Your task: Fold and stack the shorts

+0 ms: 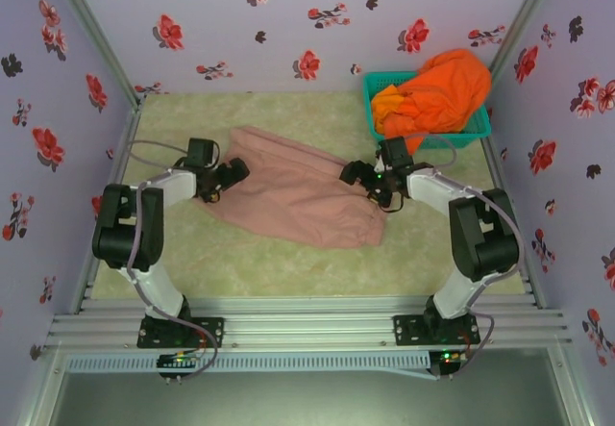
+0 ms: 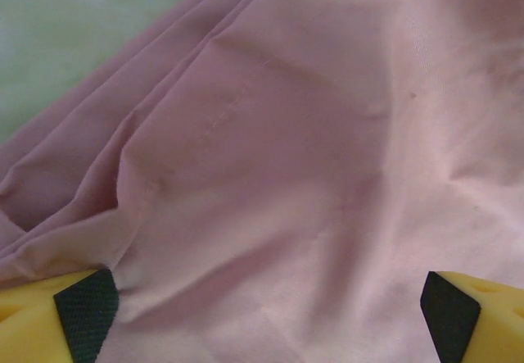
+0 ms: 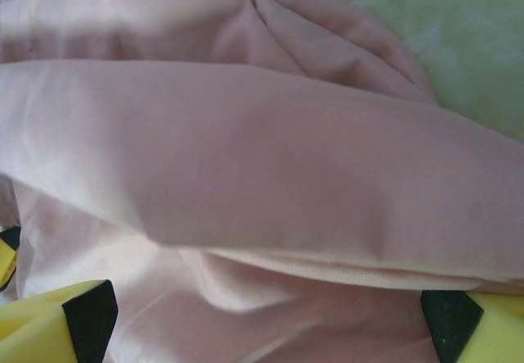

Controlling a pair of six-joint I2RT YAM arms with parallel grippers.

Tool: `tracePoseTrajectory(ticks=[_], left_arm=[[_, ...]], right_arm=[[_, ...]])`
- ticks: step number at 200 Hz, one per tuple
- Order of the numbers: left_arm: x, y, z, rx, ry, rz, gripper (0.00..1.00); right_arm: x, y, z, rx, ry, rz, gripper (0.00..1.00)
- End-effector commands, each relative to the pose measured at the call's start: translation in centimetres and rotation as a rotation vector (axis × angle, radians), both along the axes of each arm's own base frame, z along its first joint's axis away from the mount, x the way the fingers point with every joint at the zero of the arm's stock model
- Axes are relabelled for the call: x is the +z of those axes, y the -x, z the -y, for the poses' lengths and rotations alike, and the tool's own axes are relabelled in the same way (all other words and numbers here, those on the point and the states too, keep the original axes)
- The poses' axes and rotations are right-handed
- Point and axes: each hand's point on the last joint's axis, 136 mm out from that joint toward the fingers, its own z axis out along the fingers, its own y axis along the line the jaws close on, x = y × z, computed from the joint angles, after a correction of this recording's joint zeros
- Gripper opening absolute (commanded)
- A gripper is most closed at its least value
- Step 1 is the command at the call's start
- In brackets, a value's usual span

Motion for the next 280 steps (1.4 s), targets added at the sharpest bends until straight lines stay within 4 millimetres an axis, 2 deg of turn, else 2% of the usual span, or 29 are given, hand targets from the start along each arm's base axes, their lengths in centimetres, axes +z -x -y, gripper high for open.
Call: tracePoseTrajectory(ticks=[1, 42, 50, 63, 75, 96, 113, 134, 153, 169, 190, 223, 245, 280], left_arm=[[-0.2, 1.0, -1.9, 0.073, -0.021, 0.011, 0.99], [-0.6, 4.0, -3.7, 0.120, -0.056, 0.016, 0.99], [0.0, 4.2, -3.7, 0.126, -0.047, 0.037, 0.99], [1.3, 4.5, -3.7, 0.127, -0.035, 0.069, 1.00], [3.2, 4.4, -3.4, 0.118, -0.015, 0.116, 0.99], [7.2, 4.1, -2.7, 0.096, 0.025, 0.203, 0.99], [10.0, 4.1, -1.7, 0.055, 0.077, 0.273, 0.99], [11.5, 4.5, -0.4, 0.018, 0.168, 0.314, 0.99], [10.5, 5.1, 0.3, 0.014, 0.223, 0.297, 0.99], [8.9, 5.6, 0.4, 0.032, 0.250, 0.275, 0.99], [7.0, 6.0, 0.4, 0.046, 0.264, 0.261, 0.99], [4.3, 6.4, 0.3, 0.049, 0.246, 0.209, 0.99], [2.7, 6.7, 0.2, 0.056, 0.237, 0.180, 0.99], [1.0, 7.3, -0.1, 0.068, 0.227, 0.152, 0.99]], right_arm=[[-0.1, -0.8, 0.3, -0.002, -0.003, 0.004, 0.99], [0.5, -1.2, 0.5, 0.000, -0.009, 0.017, 0.99], [1.0, -1.2, 0.2, 0.015, -0.020, 0.027, 0.99], [2.3, -1.3, -0.3, 0.040, -0.045, 0.053, 0.99], [4.1, -1.1, -0.7, 0.063, -0.056, 0.098, 0.99], [8.2, -0.3, -1.2, 0.114, -0.023, 0.227, 0.99], [10.9, 1.2, -2.8, 0.218, 0.030, 0.336, 0.99], [12.5, 2.8, -5.4, 0.349, 0.086, 0.409, 0.99], [13.0, 3.7, -8.7, 0.471, 0.055, 0.413, 0.99], [12.3, 3.9, -11.5, 0.545, 0.020, 0.366, 0.99], [11.0, 2.9, -14.4, 0.581, -0.032, 0.315, 0.99], [8.4, 0.7, -17.7, 0.588, -0.119, 0.204, 0.99], [7.1, -1.0, -18.9, 0.587, -0.120, 0.173, 0.99], [5.0, -4.0, -18.9, 0.551, -0.098, 0.146, 0.99]])
